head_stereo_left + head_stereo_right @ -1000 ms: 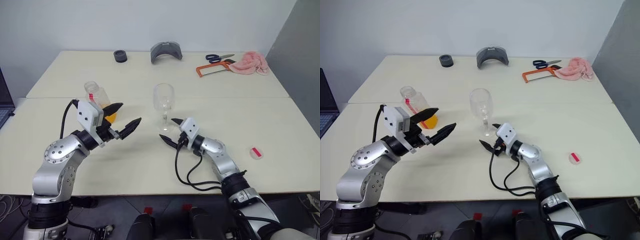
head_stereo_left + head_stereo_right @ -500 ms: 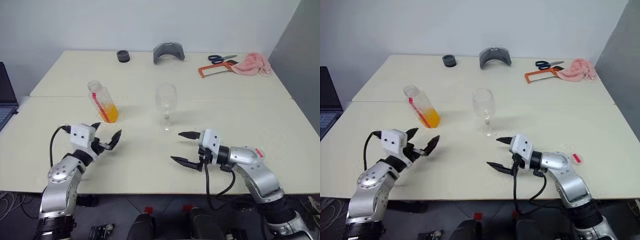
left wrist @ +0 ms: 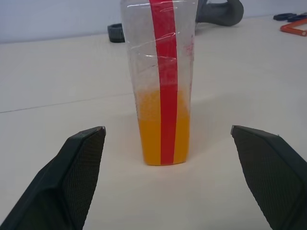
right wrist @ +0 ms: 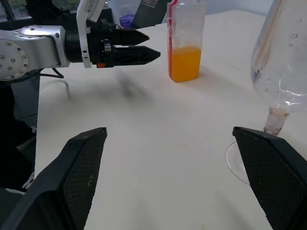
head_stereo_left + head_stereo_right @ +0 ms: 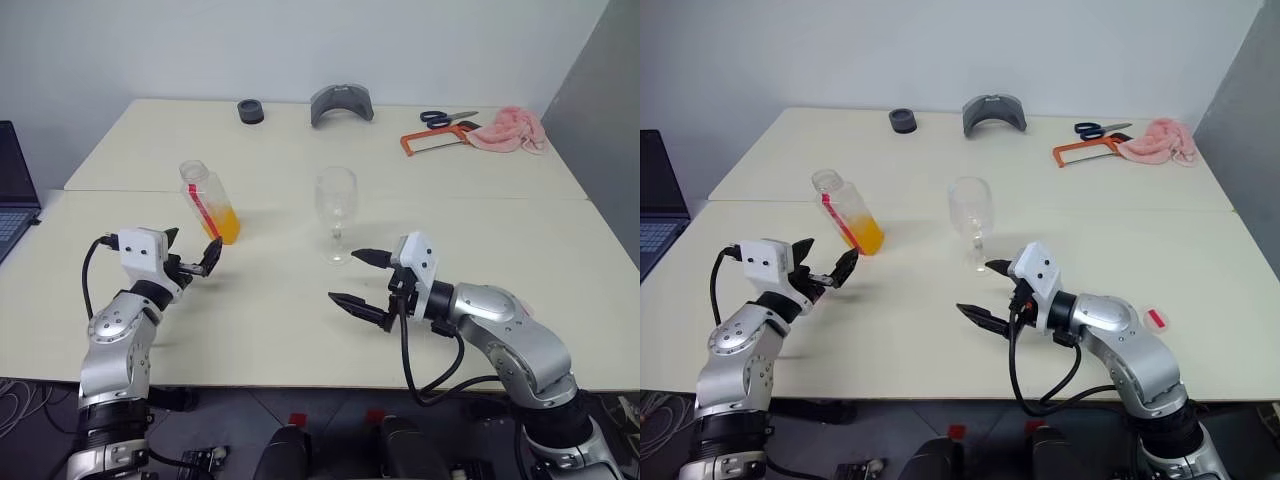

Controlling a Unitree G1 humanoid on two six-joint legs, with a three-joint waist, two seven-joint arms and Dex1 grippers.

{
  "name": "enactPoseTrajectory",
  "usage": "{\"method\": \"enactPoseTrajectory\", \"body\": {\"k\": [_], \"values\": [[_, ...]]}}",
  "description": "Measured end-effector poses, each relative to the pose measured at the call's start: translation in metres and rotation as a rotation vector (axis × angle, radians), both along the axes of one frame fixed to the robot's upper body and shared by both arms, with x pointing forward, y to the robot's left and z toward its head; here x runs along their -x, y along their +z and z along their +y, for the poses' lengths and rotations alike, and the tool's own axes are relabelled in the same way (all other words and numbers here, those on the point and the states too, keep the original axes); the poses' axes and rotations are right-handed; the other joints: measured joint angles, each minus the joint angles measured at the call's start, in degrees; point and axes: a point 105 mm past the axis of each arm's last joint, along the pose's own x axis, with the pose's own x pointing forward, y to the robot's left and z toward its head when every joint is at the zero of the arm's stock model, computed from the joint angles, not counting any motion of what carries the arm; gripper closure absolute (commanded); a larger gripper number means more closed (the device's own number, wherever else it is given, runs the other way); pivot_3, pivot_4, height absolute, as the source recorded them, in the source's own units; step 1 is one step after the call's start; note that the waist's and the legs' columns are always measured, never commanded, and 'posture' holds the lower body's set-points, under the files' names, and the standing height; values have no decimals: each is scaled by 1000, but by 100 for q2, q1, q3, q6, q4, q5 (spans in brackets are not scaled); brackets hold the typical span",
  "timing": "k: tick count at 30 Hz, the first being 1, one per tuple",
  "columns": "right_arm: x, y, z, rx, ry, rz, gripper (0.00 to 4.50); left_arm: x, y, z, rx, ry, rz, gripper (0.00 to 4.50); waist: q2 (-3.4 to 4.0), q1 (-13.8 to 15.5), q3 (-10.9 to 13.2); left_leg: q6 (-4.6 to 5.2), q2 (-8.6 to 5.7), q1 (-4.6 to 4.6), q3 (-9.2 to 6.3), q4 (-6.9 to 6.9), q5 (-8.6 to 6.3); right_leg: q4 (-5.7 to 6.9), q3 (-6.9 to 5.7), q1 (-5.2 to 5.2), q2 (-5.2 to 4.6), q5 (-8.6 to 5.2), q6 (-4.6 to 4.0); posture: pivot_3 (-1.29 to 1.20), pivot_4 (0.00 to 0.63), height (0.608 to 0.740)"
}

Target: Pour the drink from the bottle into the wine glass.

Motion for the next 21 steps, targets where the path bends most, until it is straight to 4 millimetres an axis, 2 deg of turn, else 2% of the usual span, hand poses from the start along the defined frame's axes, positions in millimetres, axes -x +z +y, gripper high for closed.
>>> {"method": "enactPoseTrajectory", "body": {"k": [9,14,21], "values": [[-2,8,2,4,-22,-23,19,-21,17,5,-6,-35,-17,0,-2,2,0,0,-6,-1,1,0,0,0,-1,-1,1,0,0,0,150,740],[-2,11,3,4,-18,-34,19,-32,17,0,-2,-73,-7,0,-4,6,0,0,-7,-3,-2,2,0,1,-3,-1,1,0,0,0,150,740],[-2,15,5,-5,-11,-56,19,-47,28,-6,-12,-101,-34,0,-5,0,0,0,-10,-3,0,2,0,1,-3,-2,2,0,0,0,150,740]]}}
